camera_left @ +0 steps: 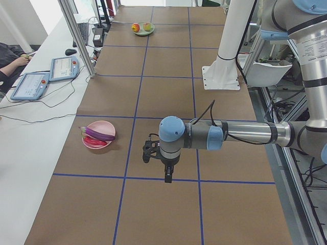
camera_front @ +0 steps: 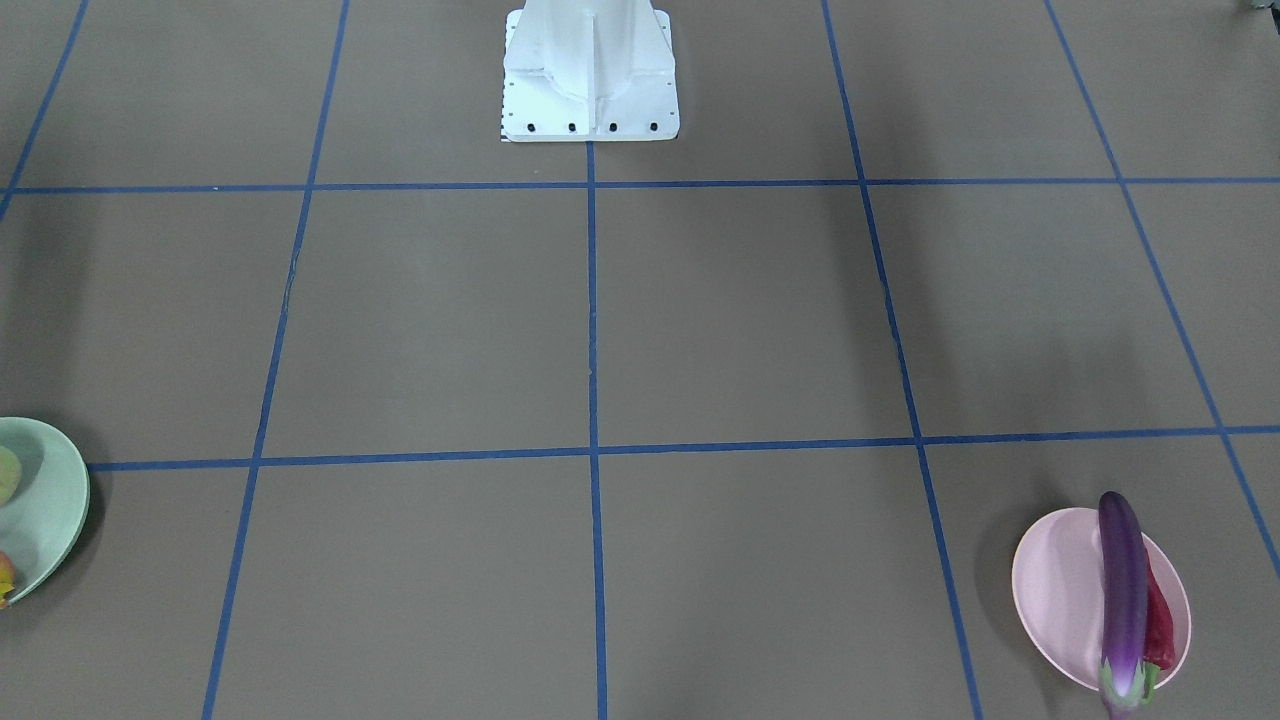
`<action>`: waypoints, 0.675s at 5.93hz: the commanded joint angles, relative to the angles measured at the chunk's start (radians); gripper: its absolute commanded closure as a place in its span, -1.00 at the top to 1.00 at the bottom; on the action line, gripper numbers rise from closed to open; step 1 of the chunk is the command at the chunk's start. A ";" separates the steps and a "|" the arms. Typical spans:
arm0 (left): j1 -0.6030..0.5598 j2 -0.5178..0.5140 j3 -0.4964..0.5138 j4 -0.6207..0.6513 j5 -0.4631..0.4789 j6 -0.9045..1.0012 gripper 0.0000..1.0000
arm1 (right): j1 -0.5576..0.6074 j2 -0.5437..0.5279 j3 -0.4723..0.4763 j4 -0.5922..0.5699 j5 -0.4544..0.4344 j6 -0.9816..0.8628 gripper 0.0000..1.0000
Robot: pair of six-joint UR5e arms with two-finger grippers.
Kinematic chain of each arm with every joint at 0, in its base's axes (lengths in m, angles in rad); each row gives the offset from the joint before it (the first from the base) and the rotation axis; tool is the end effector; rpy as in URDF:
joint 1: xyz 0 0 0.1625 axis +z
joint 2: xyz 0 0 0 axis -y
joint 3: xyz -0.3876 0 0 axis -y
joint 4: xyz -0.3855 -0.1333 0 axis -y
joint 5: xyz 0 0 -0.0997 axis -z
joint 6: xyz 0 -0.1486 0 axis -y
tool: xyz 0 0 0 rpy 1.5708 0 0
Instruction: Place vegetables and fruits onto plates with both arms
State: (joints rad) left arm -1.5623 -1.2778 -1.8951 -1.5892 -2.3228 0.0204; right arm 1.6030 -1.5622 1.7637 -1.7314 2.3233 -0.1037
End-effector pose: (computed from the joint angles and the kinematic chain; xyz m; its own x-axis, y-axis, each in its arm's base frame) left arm -0.0286 -0.3786 0.6250 0.7297 0.0605 -0.6811 -0.0234 0.9977 0.0636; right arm 0.0473 -0.4838 0.5772 0.7299 -0.1078 0.6750 0.0436 0.9928 0.1114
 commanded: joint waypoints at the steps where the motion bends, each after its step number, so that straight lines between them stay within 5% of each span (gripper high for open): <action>1: -0.004 -0.018 -0.017 -0.005 -0.045 0.000 1.00 | 0.000 -0.028 0.010 -0.004 -0.038 -0.008 1.00; 4: -0.004 -0.008 -0.012 -0.009 -0.047 0.006 1.00 | -0.037 -0.039 0.010 0.001 -0.029 0.004 1.00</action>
State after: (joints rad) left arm -1.5661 -1.2899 -1.9034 -1.5971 -2.3680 0.0249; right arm 1.5887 -1.6010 1.7735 -1.7309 2.2903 -0.1094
